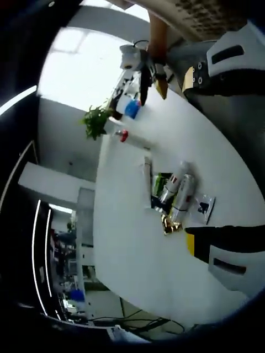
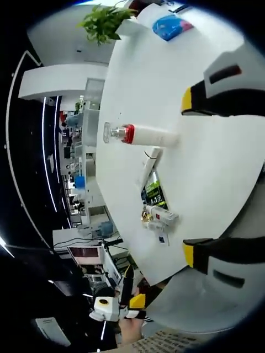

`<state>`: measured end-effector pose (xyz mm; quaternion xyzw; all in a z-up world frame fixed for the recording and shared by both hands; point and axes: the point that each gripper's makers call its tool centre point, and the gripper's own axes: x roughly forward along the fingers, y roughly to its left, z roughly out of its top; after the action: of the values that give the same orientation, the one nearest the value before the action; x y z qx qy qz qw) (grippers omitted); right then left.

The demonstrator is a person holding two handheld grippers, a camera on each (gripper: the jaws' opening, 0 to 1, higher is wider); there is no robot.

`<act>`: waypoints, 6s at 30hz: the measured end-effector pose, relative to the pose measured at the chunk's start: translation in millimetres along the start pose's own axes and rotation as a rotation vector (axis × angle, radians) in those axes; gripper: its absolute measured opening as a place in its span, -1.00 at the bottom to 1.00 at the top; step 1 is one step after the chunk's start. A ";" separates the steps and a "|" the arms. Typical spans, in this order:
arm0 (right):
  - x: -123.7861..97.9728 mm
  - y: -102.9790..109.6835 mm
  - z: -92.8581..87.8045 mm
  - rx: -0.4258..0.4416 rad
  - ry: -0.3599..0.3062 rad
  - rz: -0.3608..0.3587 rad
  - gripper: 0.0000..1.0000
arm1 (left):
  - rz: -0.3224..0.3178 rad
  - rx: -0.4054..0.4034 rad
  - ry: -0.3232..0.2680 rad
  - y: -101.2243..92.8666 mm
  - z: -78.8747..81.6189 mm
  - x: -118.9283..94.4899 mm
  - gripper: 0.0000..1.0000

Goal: Arrange the skincare products in the storage area until every visible bottle or jar stands upright without overlapping.

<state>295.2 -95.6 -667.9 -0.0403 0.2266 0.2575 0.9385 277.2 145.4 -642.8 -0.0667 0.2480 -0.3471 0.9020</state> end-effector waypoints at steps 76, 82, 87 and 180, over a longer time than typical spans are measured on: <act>276.4 -5.4 20.0 -0.643 0.621 0.384 0.01 | 0.011 -0.129 -0.011 26.6 2.3 -0.3 0.88; 283.2 -6.7 20.4 -0.602 0.620 0.407 -0.10 | 0.002 -0.153 -0.018 26.3 5.9 1.7 0.88; 282.0 0.1 15.6 -0.556 0.629 0.469 -0.32 | -0.003 -0.147 -0.014 26.2 7.8 6.5 0.87; 69.0 56.2 116.2 -0.270 -0.003 0.179 -0.42 | 0.056 0.086 -0.052 -63.5 37.8 85.9 0.42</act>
<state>366.7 7.4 -592.5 -0.1452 0.1912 0.3684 0.8981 312.9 39.3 -625.9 -0.0299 0.2112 -0.3303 0.9194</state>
